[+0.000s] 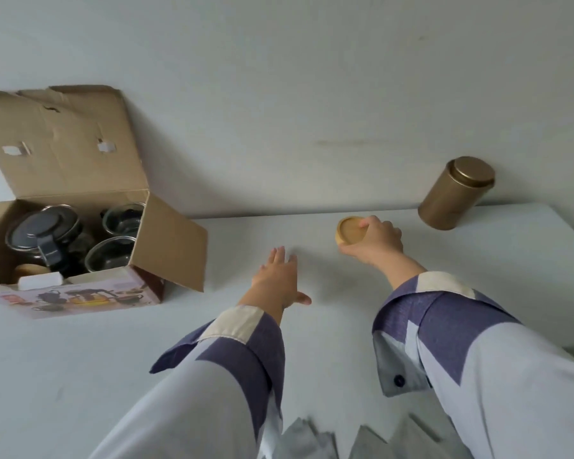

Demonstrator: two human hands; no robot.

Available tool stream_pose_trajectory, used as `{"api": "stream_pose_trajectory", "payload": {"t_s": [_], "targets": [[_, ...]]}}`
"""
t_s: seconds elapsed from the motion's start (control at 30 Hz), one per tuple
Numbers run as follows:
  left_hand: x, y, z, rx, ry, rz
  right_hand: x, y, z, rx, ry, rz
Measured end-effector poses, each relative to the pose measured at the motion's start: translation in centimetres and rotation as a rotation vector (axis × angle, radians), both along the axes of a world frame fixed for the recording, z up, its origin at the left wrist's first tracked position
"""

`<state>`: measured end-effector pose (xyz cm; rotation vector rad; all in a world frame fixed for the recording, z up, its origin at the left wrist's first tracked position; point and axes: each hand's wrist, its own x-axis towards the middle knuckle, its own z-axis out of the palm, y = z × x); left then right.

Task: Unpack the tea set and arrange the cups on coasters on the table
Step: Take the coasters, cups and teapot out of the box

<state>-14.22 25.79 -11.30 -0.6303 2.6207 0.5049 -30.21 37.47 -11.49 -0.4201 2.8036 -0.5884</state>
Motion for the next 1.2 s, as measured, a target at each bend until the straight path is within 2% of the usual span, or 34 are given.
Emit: {"api": "stream_pose_trajectory", "payload": {"t_s": [0.23,0.5,0.67,0.83,0.9,1.0,1.1,1.2], "targets": [[-2.7,0.4,-2.0,-0.013,-0.095,-0.003,-5.8,-0.6,-4.1,-0.081,0.084,-0.019],[-2.6,0.2,-2.4,-0.008,-0.075,0.021,-6.8,-1.7,-6.3,-0.208,0.221,-0.015],[-2.5,0.3,-2.3,-0.002,-0.066,0.028,-7.1,-1.2,-5.9,-0.123,0.227,0.046],[-2.5,0.2,-2.4,-0.019,-0.080,0.019,-7.4,-0.8,-4.3,0.006,0.067,0.098],[-2.5,0.2,-2.4,-0.022,-0.082,0.020,-6.7,-0.5,-3.6,0.053,0.040,0.116],[-2.1,0.1,-2.3,-0.010,-0.058,0.012,-4.2,0.1,-3.3,0.009,0.132,0.108],[-0.5,-0.1,-2.3,0.034,0.056,0.028,-0.6,0.5,-3.1,0.036,0.108,0.109],[1.9,-1.3,-1.8,-0.070,0.140,-0.017,3.2,-0.2,-2.3,0.038,0.059,0.176]]}}
